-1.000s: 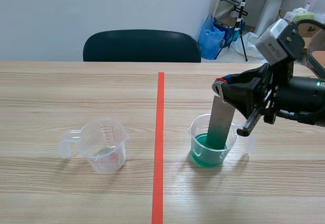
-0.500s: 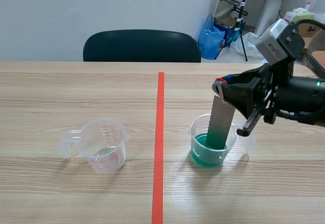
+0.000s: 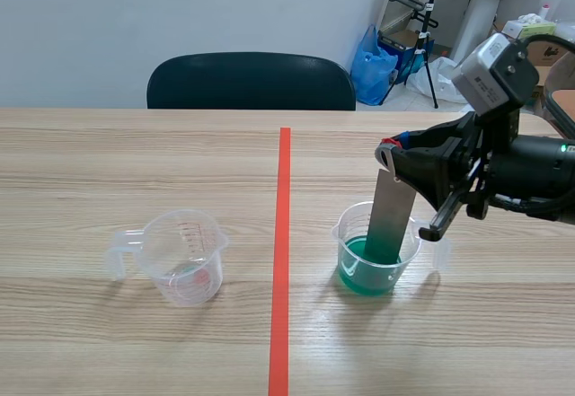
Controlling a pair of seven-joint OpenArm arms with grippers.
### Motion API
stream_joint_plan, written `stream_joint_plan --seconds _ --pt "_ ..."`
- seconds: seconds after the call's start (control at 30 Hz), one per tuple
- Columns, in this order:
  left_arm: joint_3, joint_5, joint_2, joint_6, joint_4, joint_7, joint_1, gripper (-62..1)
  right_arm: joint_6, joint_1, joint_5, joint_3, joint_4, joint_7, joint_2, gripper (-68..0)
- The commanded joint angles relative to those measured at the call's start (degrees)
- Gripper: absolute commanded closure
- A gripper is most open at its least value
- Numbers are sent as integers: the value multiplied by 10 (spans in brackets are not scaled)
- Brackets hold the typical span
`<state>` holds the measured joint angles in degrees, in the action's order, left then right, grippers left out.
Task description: Do the redox reaction experiment
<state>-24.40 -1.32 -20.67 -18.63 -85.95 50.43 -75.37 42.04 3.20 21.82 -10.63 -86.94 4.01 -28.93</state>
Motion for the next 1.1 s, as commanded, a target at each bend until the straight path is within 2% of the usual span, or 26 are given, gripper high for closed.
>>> stream_joint_plan --seconds 0.0,0.63,0.83,1.07 --pt "0 -2 0 -1 -7 8 -1 -623 7 -2 -5 1 -5 -2 -7 -6" --pt "0 -2 0 -1 -7 8 -1 -623 7 -2 -4 1 -7 -2 -10 -6" --pt "0 -2 0 -1 -7 8 -1 -623 7 0 -4 6 -28 -3 -12 -6" --pt "0 -2 0 -1 -7 8 -1 -623 7 26 16 26 -82 -32 -13 -6"
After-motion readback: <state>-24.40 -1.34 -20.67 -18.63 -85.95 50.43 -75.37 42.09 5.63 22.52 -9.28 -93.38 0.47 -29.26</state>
